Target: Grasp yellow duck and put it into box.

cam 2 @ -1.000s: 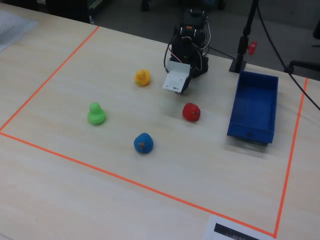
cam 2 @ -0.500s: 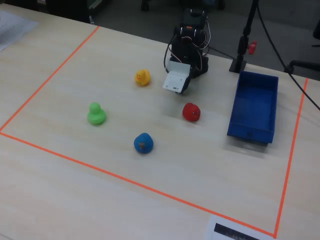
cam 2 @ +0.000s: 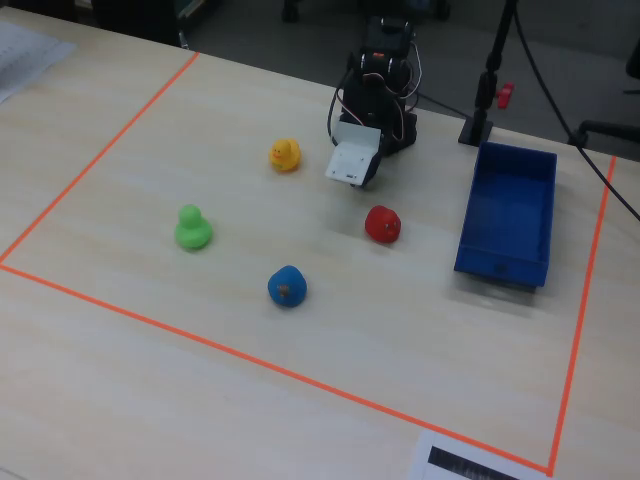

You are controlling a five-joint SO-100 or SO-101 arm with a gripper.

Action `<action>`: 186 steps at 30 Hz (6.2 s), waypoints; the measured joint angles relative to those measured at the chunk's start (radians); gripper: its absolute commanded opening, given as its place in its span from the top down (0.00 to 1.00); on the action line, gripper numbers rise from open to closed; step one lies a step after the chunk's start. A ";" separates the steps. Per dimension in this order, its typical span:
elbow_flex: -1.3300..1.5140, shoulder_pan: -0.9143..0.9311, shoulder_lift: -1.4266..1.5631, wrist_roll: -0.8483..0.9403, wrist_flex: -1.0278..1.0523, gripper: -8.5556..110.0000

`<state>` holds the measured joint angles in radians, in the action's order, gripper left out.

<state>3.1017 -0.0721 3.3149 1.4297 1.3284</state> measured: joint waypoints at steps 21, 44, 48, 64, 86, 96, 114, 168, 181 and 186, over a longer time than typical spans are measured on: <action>0.000 0.025 0.000 0.000 0.000 0.93; -0.098 0.115 -0.032 0.025 -0.158 0.75; -0.199 0.147 -0.107 0.029 -0.156 0.69; -1.026 0.502 -0.992 0.003 -0.410 0.64; -0.699 1.035 -0.902 0.207 -0.261 0.62; -0.646 1.017 -0.937 0.255 -0.245 0.61; -0.601 1.063 -1.083 0.345 -0.336 0.93; -1.298 -1.032 -1.192 -0.503 0.370 0.93; -1.930 -1.104 -1.795 -0.520 0.405 0.93; -2.169 -1.103 -2.016 -0.520 0.407 0.93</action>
<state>0.9327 -1.1750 1.2993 0.9097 1.7349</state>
